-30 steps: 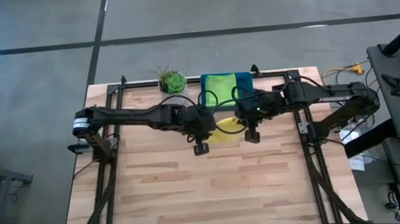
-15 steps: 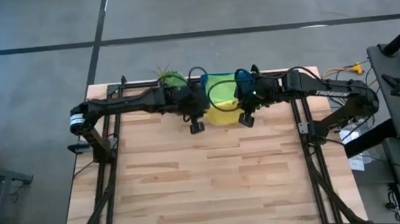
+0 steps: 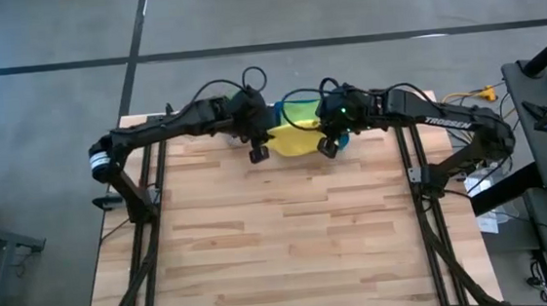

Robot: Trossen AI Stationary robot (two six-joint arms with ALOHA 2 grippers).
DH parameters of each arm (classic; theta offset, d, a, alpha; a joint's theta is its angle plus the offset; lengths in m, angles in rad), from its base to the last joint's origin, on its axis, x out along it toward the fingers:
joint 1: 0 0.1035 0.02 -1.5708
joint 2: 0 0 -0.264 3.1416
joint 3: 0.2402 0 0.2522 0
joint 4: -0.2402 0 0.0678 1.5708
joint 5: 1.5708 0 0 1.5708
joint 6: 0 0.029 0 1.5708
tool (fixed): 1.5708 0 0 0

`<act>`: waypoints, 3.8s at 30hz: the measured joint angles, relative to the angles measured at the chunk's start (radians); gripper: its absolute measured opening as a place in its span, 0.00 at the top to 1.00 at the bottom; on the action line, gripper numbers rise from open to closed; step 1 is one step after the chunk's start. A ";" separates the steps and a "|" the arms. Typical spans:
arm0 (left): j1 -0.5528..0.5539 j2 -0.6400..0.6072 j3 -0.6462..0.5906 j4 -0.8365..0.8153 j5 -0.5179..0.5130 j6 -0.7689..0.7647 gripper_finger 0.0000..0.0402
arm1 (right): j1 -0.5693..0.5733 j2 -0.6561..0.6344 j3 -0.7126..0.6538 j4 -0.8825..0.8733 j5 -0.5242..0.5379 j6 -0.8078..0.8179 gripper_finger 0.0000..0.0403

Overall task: Fold microfiber towels
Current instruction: Fold the yellow microfiber towel on top of the green microfiber towel into the dark blue bin

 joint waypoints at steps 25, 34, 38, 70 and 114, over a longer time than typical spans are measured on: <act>0.078 -0.175 -0.006 0.017 -0.027 -0.215 0.40 | -0.349 0.354 0.317 0.047 0.137 -0.356 0.98; 0.077 -0.174 -0.009 0.014 -0.029 -0.295 0.40 | -0.362 0.528 0.439 0.018 0.305 -0.378 0.98; 0.077 -0.174 -0.033 0.017 -0.029 -0.306 0.40 | -0.326 0.577 0.397 0.004 0.265 -0.360 0.98; 0.062 -0.174 -0.117 0.025 -0.027 -0.375 0.40 | -0.100 0.570 0.255 -0.164 0.336 -0.027 0.98; 0.002 -0.164 -0.119 0.027 0.002 -0.423 0.40 | -0.083 0.429 0.132 -0.009 0.046 -0.087 0.61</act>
